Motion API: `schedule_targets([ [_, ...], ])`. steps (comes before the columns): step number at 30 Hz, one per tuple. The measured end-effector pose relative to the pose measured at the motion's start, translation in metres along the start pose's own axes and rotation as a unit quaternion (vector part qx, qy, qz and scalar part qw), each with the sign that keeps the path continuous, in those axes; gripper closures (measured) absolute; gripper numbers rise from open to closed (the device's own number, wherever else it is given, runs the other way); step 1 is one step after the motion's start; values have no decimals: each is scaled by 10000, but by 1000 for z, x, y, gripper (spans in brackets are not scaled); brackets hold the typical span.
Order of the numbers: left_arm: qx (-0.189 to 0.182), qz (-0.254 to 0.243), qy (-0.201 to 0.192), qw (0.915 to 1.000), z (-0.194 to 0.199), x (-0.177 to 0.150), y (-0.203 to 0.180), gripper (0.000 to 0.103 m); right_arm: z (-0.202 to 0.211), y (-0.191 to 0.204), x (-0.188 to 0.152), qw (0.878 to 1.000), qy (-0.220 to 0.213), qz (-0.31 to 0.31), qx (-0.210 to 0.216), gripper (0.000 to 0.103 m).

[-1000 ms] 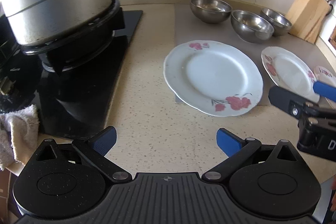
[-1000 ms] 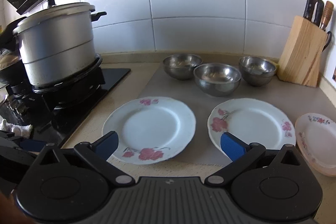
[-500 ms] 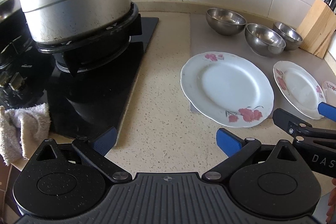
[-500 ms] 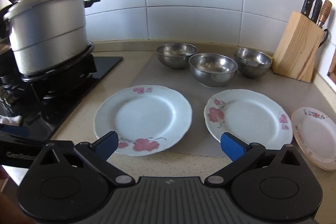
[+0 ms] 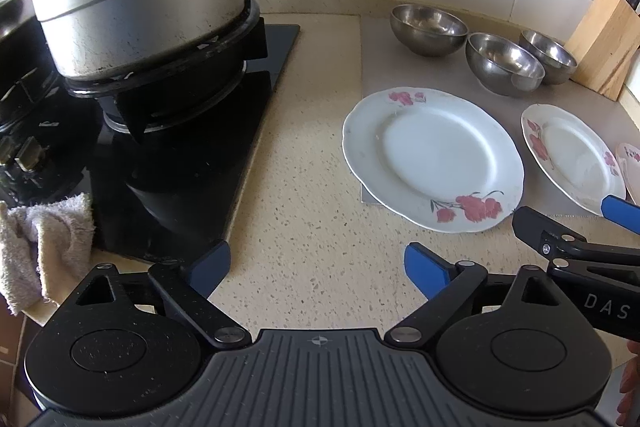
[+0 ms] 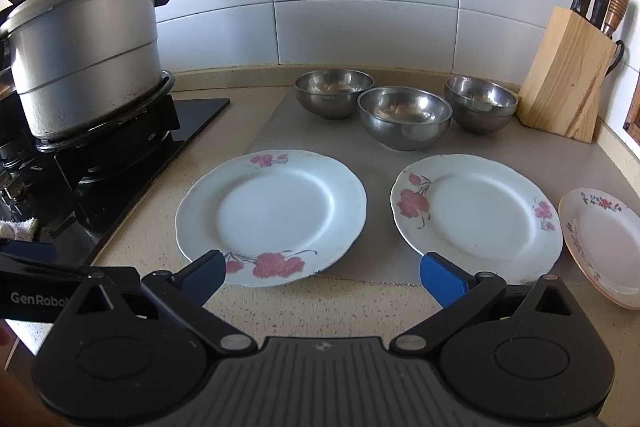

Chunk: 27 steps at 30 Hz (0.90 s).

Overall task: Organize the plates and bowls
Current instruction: 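Move both tools toward the pink-flowered white plate beside the stove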

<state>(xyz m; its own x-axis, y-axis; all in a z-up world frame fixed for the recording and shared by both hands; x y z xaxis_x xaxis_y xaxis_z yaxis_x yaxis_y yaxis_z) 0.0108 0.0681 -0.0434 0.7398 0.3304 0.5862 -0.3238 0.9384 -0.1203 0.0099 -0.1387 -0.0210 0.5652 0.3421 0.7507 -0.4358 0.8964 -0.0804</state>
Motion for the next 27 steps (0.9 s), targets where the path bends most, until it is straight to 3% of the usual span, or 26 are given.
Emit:
schedule_targets([
  [27,-29,-20,138,9999,-3,-3,6,13,-1,7,-6,9998,81,-154,-20,22],
])
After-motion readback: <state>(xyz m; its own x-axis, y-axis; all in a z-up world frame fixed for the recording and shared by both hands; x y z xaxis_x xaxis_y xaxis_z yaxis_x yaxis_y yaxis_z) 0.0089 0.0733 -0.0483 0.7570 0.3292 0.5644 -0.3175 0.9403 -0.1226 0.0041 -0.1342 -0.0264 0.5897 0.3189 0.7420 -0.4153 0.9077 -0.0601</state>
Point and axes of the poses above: each gripper's, at about its wrist camera, not at the fingertips, and z roughly against the way its jaws point, y to its left, x to its top, the point moved 2 cm from there along -z, roughly the way its jaws point, and after that the axes turned 14 degrees about z, right-handed, at the moved point
